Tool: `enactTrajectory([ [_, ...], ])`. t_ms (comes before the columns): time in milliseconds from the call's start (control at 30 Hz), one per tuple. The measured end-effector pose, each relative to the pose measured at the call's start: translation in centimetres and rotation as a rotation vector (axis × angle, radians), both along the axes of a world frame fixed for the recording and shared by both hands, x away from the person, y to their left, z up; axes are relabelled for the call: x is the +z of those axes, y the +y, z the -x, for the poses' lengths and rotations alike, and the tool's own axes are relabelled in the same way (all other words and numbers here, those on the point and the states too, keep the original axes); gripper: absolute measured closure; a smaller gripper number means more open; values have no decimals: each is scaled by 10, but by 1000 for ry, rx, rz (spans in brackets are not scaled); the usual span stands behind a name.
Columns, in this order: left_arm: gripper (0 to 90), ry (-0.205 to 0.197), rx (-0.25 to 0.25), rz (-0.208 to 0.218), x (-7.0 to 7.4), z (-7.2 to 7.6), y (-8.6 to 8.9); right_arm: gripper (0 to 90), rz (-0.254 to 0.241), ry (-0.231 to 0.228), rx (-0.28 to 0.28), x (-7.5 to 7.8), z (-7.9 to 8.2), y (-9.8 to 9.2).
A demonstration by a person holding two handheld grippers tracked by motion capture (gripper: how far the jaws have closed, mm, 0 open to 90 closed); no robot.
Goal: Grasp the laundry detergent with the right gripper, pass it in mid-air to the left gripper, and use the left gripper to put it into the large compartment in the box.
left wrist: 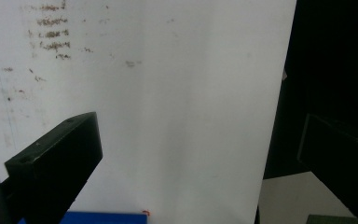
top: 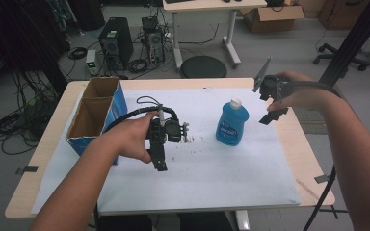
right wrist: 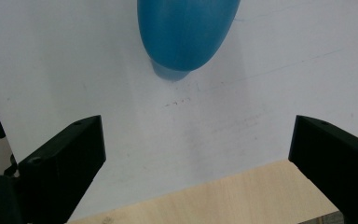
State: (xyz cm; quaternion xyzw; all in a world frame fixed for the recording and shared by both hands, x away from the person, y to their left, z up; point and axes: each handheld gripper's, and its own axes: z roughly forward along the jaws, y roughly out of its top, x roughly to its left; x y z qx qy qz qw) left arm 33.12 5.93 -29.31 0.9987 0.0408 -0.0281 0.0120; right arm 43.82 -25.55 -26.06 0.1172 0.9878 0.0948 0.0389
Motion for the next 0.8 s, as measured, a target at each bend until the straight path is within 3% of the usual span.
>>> enactTrajectory([
  [500,2,-21,0,0,5,10,2,38,-4,-12,0,1,5,-1],
  [600,2,-42,-4,-15,9,12,5,39,-21,-10,4,-1,6,-2],
  [800,2,-42,8,-9,13,14,15,37,-35,-5,-8,-9,11,-1],
])
